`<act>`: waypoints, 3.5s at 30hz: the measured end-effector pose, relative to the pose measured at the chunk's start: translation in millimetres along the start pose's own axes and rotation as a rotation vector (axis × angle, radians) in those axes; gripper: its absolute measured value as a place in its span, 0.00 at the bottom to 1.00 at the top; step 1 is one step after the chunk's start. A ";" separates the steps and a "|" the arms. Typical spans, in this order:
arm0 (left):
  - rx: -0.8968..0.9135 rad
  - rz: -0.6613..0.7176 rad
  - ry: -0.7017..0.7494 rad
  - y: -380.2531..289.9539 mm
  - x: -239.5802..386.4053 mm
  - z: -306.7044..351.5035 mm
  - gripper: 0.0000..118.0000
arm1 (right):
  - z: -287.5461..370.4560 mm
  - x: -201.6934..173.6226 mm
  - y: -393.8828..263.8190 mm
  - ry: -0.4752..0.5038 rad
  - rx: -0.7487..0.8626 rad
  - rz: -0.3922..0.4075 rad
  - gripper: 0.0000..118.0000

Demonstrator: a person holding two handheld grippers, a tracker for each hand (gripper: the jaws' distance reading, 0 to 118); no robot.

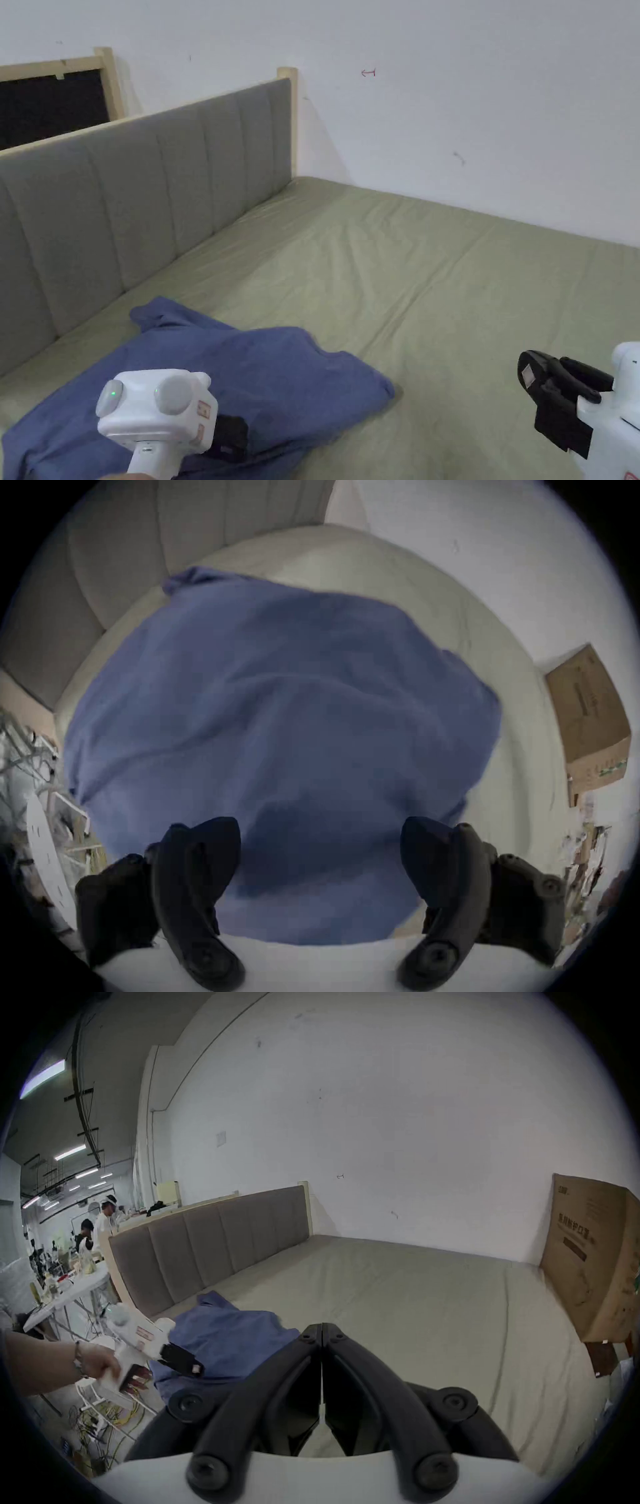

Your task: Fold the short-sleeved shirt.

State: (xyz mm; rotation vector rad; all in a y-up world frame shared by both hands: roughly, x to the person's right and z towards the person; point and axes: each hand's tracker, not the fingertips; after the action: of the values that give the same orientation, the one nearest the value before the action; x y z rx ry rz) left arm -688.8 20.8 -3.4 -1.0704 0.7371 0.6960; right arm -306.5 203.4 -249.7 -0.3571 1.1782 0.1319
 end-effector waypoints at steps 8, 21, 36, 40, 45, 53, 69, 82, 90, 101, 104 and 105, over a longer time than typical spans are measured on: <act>0.061 -0.081 0.126 -5.2 9.2 -38.0 1.00 | -6.8 13.2 -11.4 0.031 -0.073 -0.071 0.00; 0.434 -0.244 0.197 -14.5 5.7 99.9 0.02 | 12.8 29.7 -6.3 0.001 -0.068 -0.115 0.00; 0.960 -0.531 -0.298 -5.5 237.9 346.3 0.02 | 130.4 77.3 18.0 -0.137 0.159 -0.172 0.00; 0.929 -0.635 -0.417 -9.0 312.3 353.7 0.02 | 174.6 96.8 21.2 -0.231 0.208 -0.171 0.00; 0.717 -0.766 -0.461 -11.3 402.3 295.6 0.02 | 226.8 124.6 20.8 -0.316 0.263 -0.220 0.00; 0.119 -0.789 -0.466 -53.2 514.1 92.4 0.02 | 239.2 163.9 -18.7 -0.396 0.186 -0.259 0.00; 0.334 -0.609 -0.678 -42.6 419.0 150.5 0.83 | 222.0 191.9 -61.9 -0.449 0.083 -0.383 0.00; 0.736 -0.416 -0.296 -115.8 272.0 187.1 0.00 | 225.4 173.6 -61.1 -0.500 0.148 -0.326 0.00; 0.338 -0.352 -0.324 -70.2 306.7 100.1 0.12 | 219.8 175.3 -66.1 -0.488 0.106 -0.318 0.00; -0.062 -0.472 -0.372 -65.8 374.3 -60.5 0.77 | 184.6 211.0 -88.8 -0.505 -0.019 -0.340 0.00; 0.119 -0.500 -0.335 -62.2 360.7 -27.0 0.40 | 144.2 246.5 -95.6 -0.462 -0.141 -0.326 0.00; 0.130 -0.501 -0.324 -60.3 349.3 -13.7 0.13 | 127.8 262.0 -97.9 -0.435 -0.178 -0.328 0.00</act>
State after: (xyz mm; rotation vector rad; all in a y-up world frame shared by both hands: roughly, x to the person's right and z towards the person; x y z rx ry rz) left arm -443.3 38.1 -258.8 -0.9421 0.2148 0.3691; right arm -66.0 133.3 -428.1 -0.6389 0.6682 0.0244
